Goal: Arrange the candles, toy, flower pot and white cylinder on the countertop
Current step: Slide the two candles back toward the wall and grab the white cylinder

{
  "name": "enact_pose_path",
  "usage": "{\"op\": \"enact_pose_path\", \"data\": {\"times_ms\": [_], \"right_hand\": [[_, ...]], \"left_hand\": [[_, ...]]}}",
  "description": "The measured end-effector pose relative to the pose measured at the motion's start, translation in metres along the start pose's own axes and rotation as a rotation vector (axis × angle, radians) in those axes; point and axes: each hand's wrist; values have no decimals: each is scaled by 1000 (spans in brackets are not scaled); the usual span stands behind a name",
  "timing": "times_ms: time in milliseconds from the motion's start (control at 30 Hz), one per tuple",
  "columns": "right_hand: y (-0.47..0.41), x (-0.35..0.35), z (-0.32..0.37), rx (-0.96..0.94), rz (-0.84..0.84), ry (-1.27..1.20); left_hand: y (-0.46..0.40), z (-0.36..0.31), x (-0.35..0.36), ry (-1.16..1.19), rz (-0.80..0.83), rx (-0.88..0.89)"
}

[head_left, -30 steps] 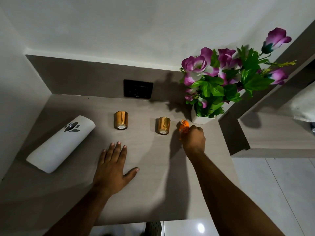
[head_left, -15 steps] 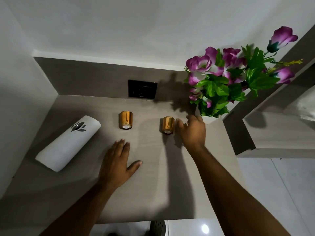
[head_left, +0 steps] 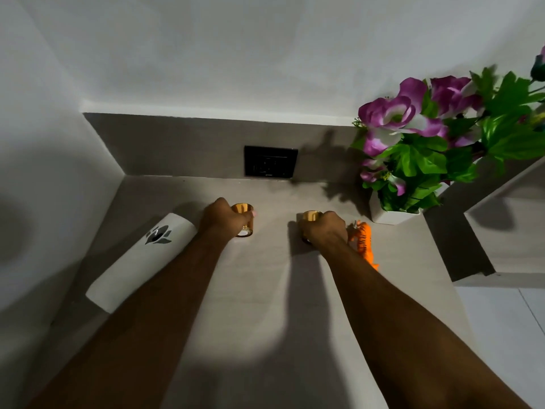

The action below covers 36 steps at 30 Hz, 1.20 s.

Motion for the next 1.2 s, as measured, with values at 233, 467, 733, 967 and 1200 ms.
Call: {"op": "enact_pose_path", "data": {"times_ms": [233, 467, 733, 967, 1200], "right_hand": [[-15, 8, 20, -80, -89, -158], [-33, 8, 43, -214, -213, -310], [-46, 26, 44, -255, -217, -341], [-44, 30, 44, -270, -189, -348], [17, 49, 17, -343, -156, -90]], "left_hand": [[-16, -12, 5, 10, 44, -69], [-34, -21, 1, 264, -68, 113], [-47, -11, 10, 374, -95, 219], [-52, -4, 11, 388, -76, 204], [-49, 15, -39, -29, 166, 219]]}}
Point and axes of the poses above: each hand's wrist, its own y-axis away from the middle knuckle, its own x-axis out of the palm, z = x × y, and after that the axes turned 12 degrees about y, right-handed
